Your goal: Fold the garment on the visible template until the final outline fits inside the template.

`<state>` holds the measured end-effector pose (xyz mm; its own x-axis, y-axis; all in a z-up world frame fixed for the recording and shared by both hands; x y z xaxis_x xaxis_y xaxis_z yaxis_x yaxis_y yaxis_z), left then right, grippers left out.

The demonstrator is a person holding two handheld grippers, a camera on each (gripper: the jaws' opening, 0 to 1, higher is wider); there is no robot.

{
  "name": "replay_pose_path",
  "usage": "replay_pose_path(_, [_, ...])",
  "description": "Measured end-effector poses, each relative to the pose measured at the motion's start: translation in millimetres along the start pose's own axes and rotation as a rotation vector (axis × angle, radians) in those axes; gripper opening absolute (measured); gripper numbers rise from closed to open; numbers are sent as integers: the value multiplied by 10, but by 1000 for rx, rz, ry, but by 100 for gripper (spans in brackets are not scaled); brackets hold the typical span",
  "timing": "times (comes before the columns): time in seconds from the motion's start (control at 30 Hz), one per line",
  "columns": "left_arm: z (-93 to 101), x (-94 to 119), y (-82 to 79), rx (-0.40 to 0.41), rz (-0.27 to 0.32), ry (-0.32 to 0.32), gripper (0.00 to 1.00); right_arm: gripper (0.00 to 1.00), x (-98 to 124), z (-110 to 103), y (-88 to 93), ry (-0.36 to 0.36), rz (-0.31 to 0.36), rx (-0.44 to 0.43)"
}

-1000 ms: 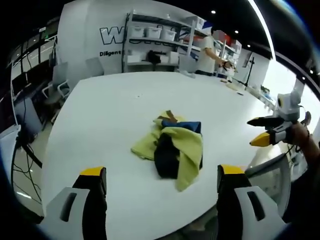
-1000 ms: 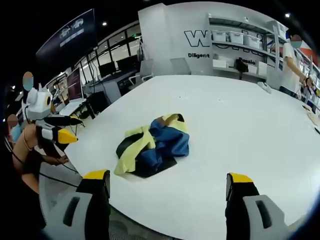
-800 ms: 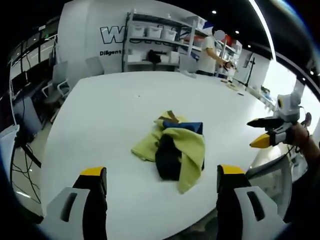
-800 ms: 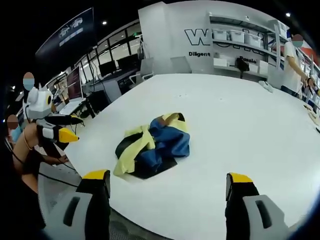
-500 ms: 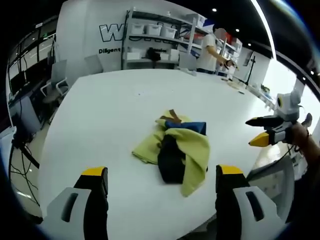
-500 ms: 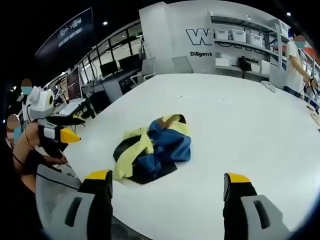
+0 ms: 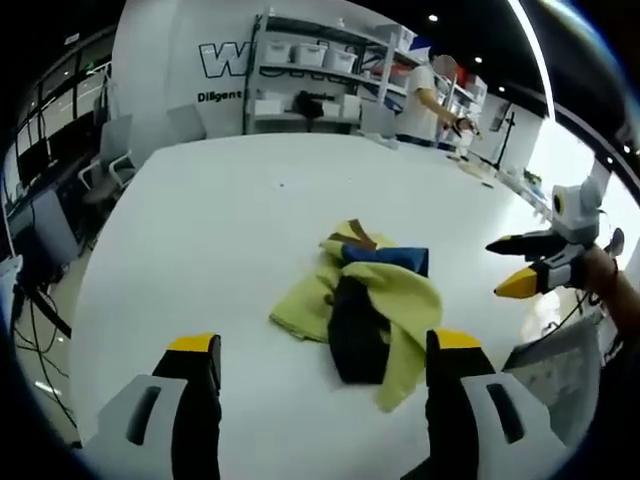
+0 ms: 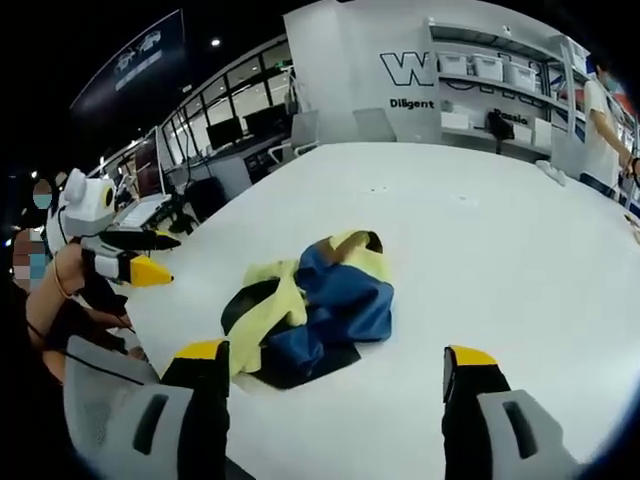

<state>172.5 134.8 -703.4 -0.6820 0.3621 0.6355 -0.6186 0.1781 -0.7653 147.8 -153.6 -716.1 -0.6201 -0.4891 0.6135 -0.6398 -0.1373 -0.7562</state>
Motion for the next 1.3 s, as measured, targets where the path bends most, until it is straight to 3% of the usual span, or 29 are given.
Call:
replay_pose_path(0.2, [-117,-183,-13,7,-13,-16,78,82,-168,44,-42,-5,-1,0])
replay_pose_path(0.33, [-113,-249,-25,5,-22,19,70,80,-245,81,-42,-11,-10,-14])
replay_pose_path(0.43, [-131,-368,-39,10,-19,34,70,77,-346,119,-58,-14,4,-19])
replay_pose_path(0.67, [-213,-556,19,4,-31,5,67,72,-512,189,-67,-8,-6,-8])
replay_pose_path(0.9, [-256,-702,70,24,-62,16,60,66,-663,305,35,19,-58,-1])
replay_pose_path(1.0, [-258,-778,107,21,-77,17,57,59,-727,337,81,18,-68,-14])
replay_pose_path(1.17, [-279,-948,133,9,-72,32,45,59,-808,408,106,60,-71,-18])
replay_pose_path(1.3, [-292,-1019,135,25,-60,32,43,51,-858,428,122,52,-63,-40])
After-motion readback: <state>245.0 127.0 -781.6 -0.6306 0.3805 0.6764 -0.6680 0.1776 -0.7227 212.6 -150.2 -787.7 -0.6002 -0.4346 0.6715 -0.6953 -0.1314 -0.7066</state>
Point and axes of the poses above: the point that each gripper's makers call its tool centre point, and the gripper's own axes: x roughly backward along the fingers, z roughly to its right, y roughly out of its underside, the point moved 7 cm from there along x, roughly backward along the fingers, and after that the axes turned 5 degrees about -y, right-handed, at the moved point
